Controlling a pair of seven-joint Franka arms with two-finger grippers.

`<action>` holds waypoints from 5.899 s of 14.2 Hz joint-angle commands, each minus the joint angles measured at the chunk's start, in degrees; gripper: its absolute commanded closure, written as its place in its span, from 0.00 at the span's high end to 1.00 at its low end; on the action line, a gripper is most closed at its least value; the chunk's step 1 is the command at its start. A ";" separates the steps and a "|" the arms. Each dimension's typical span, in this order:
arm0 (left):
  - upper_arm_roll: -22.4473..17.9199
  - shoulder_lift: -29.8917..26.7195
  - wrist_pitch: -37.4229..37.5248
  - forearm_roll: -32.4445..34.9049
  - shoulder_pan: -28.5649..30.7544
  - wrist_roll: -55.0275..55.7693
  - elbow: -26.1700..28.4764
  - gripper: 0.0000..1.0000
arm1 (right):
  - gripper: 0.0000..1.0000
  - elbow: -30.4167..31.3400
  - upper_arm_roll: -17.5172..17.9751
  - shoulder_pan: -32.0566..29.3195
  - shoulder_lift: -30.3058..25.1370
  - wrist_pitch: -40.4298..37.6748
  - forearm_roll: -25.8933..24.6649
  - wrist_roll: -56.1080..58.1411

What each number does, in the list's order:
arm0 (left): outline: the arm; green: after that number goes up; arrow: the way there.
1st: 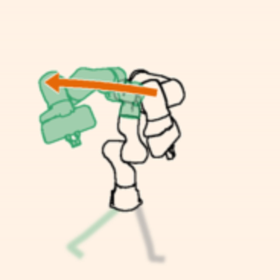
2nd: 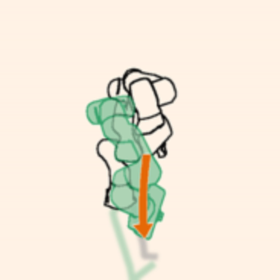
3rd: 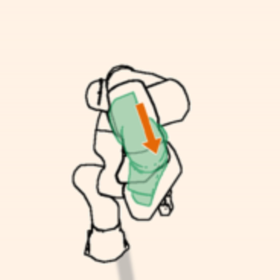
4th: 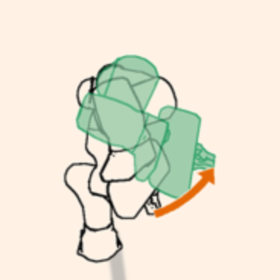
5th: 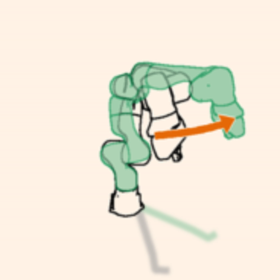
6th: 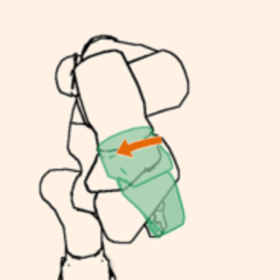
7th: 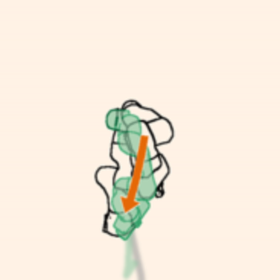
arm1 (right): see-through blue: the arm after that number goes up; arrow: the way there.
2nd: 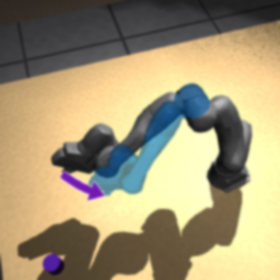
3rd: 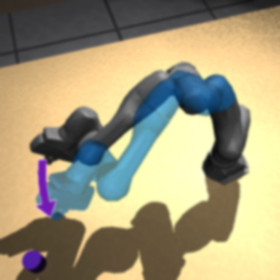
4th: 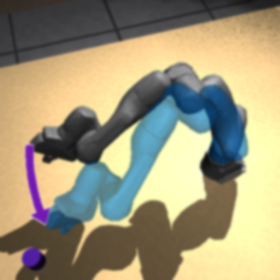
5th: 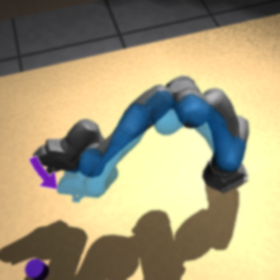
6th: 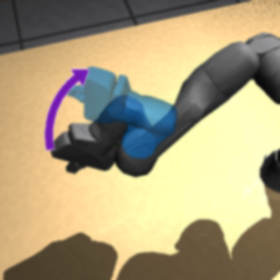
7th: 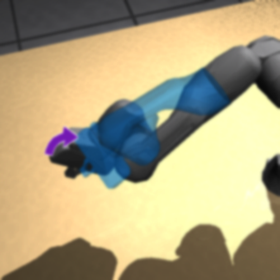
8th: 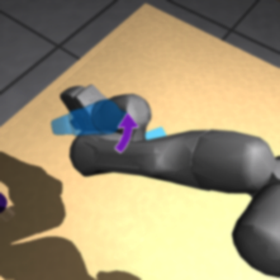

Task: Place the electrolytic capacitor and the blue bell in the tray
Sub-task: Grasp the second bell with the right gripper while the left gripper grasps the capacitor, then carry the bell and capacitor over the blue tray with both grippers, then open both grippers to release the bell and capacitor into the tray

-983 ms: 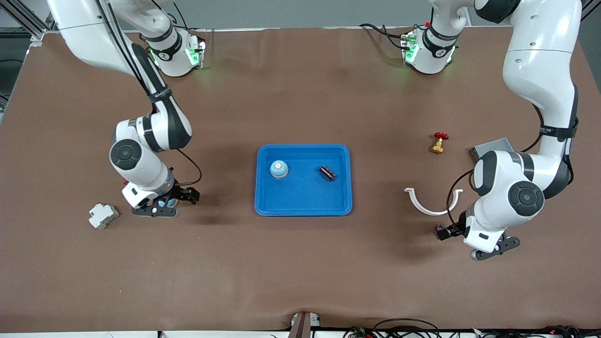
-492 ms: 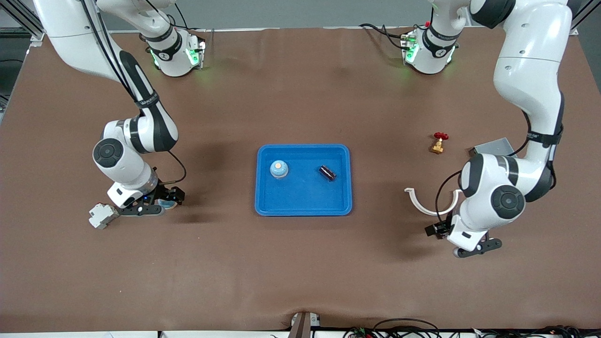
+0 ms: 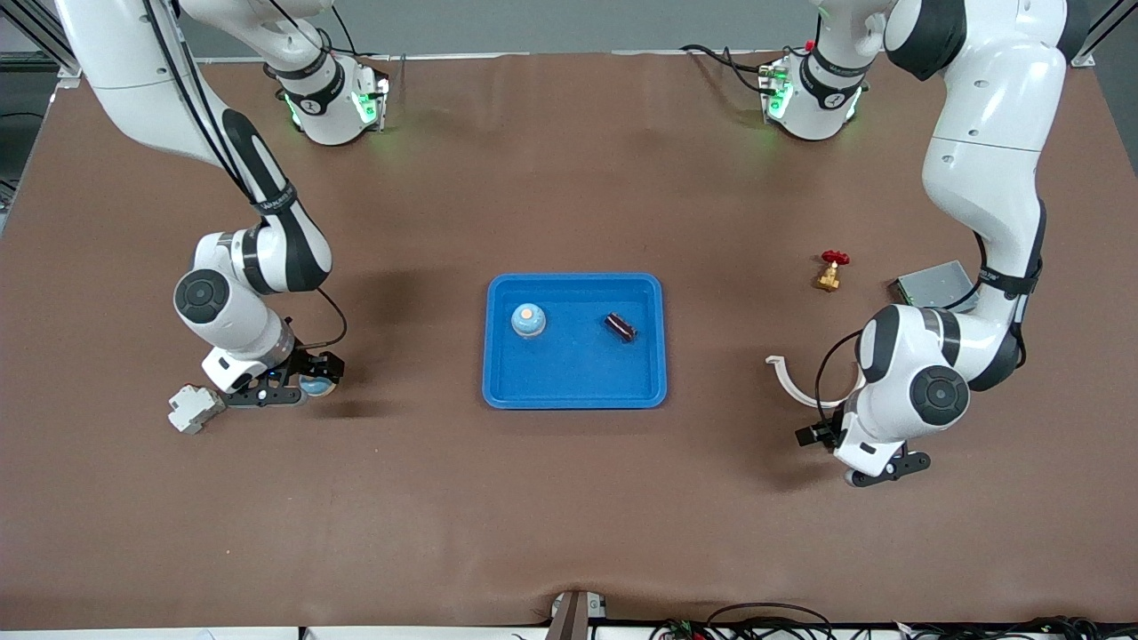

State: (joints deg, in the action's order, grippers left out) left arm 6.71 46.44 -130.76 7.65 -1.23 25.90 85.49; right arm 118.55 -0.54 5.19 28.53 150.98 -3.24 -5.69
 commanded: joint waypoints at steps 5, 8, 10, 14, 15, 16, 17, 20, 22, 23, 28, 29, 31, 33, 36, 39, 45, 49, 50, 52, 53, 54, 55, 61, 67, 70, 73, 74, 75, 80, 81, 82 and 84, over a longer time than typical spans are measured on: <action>0.06 1.99 -1.25 0.09 0.26 0.03 -2.17 1.00 | 1.00 0.10 6.25 -7.13 1.26 0.64 -0.19 1.20; 0.06 1.99 -1.25 0.09 0.52 0.11 -2.17 1.00 | 1.00 -0.07 6.25 -7.13 1.26 0.64 -0.19 1.12; 0.06 1.99 -1.25 0.00 0.87 -0.15 -2.17 0.56 | 0.67 -0.07 6.25 -6.95 1.43 0.55 -0.19 1.12; 0.06 1.99 -1.25 -1.49 1.05 -0.06 -2.17 0.01 | 0.00 -0.33 6.25 -6.16 1.44 0.46 -0.19 0.68; 0.06 1.90 -1.25 -1.58 1.05 -0.06 -2.17 0.00 | 0.00 -0.77 6.25 -6.07 1.35 -0.06 -0.19 0.42; 0.06 1.90 -1.25 -1.67 1.05 0.03 -2.17 0.00 | 0.00 -1.21 6.43 -5.81 1.09 -0.15 -0.19 0.50; 0.06 1.73 -1.25 -2.10 1.05 0.03 -2.17 0.00 | 0.00 -1.82 6.52 -5.20 0.65 -1.11 -0.19 -0.11; 0.14 -0.11 -0.72 -2.81 0.96 0.46 -2.17 0.00 | 0.00 -5.69 7.92 -2.30 -0.49 -10.15 -0.19 -7.99; 0.58 -2.04 1.90 -2.81 0.79 0.73 -2.17 0.00 | 0.00 -6.14 10.11 0.07 -1.20 -11.05 -0.19 -17.29; 0.67 -3.27 4.09 -3.59 0.53 1.77 -2.26 0.00 | 0.00 -6.48 11.17 1.39 -1.20 -11.05 -0.19 -22.04; 4.44 -8.03 12.36 -4.48 -3.42 15.63 -3.91 0.00 | 0.00 -15.16 12.85 12.36 2.47 -11.23 -0.28 -42.97; 4.63 -7.95 13.51 -4.31 -6.04 19.76 -5.67 0.00 | 0.00 -17.28 12.85 13.69 3.88 -11.75 -0.36 -45.70; 4.54 -7.59 13.96 -4.48 -10.53 27.32 -7.79 0.00 | 0.00 -20.27 12.67 17.02 6.26 -12.11 -1.06 -51.41; 4.45 -7.24 13.35 -4.48 -15.10 33.40 -8.85 0.00 | 0.00 -22.30 12.32 19.23 8.11 -12.02 -1.33 -54.77; 4.19 -6.63 12.12 -4.48 -19.59 38.68 -8.94 0.00 | 0.00 -23.80 10.66 22.31 10.13 -11.84 -2.64 -57.76; 3.31 -3.47 9.75 -4.04 -23.90 45.27 -8.94 0.00 | 0.00 -26.61 8.02 25.73 12.68 -11.84 -3.09 -59.87; 3.13 0.66 5.79 -3.51 -26.11 49.76 -8.68 0.00 | 0.00 -27.40 3.97 29.09 14.70 -10.88 -3.18 -60.85; 3.13 1.72 4.90 -3.51 -27.16 50.47 -8.59 0.00 | 0.00 -28.99 3.88 29.08 16.20 -10.53 -3.35 -62.07; 3.13 2.07 4.82 -3.51 -27.51 50.48 -8.59 0.00 | 0.00 -29.07 3.88 29.17 16.38 -10.44 -3.35 -62.51; 3.13 2.51 4.73 -3.51 -27.78 50.39 -8.59 0.00 | 0.00 -29.43 3.88 29.17 16.64 -10.44 -3.35 -62.60; 3.05 2.78 4.64 -3.43 -28.04 50.39 -8.59 0.00 | 0.00 -29.51 3.88 29.26 16.82 -10.44 -3.35 -62.86; 3.13 2.87 4.38 -2.99 -28.13 50.39 -8.59 0.00 | 0.00 -29.78 3.88 29.26 17.08 -10.44 -3.35 -63.30; 3.13 3.13 4.29 -2.46 -28.13 50.39 -8.50 0.00 | 0.00 -29.95 3.88 29.70 17.17 -10.44 -3.35 -63.39; 3.13 3.83 4.29 -0.97 -28.13 50.30 -8.41 0.02 | 0.00 -30.48 3.88 29.96 17.52 -10.44 -3.44 -63.48; 3.13 3.40 4.38 3.33 -28.74 50.21 -8.41 1.00 | 0.00 -30.48 3.35 29.96 17.52 -10.44 -3.62 -63.48; 3.13 2.34 5.69 4.04 -28.66 49.77 -8.50 1.00 | 0.00 -30.48 3.35 29.96 17.52 -10.44 -3.62 -63.40; 3.22 -0.20 10.42 4.13 -27.96 46.63 -8.50 1.00 | 0.00 -30.48 3.35 29.96 17.52 -10.44 -4.05 -63.39; 3.22 -0.99 12.18 4.05 -27.43 43.91 -8.50 1.00 | 0.00 -30.57 3.35 29.79 17.96 -10.00 -4.32 -63.31; 3.22 -2.83 14.46 4.04 -26.99 40.84 -8.50 1.00 | 0.00 -30.57 3.35 29.79 18.05 -9.39 -4.67 -63.39; 4.10 -13.72 27.03 2.03 -19.18 21.33 -7.36 1.00 | 0.00 -30.57 3.35 29.70 18.14 -9.38 -4.76 -63.31; 4.01 -15.49 28.71 0.11 -17.08 16.95 -6.66 1.00 | 0.00 -30.57 3.35 29.70 18.14 -9.38 -4.76 -63.31; 4.01 -18.03 30.20 -1.48 -14.36 11.16 -5.35 1.00 | 0.00 -30.57 3.35 29.79 18.14 -9.30 -4.85 -63.31; 4.01 -23.38 30.66 -4.47 -8.73 0.52 -0.62 1.00 | 0.26 -30.57 3.35 29.53 18.05 -9.38 -5.11 -63.31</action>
State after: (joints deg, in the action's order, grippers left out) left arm 10.17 29.43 -99.98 6.28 -14.81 34.95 77.66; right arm 89.51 3.35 34.49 44.93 141.08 -6.65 -67.45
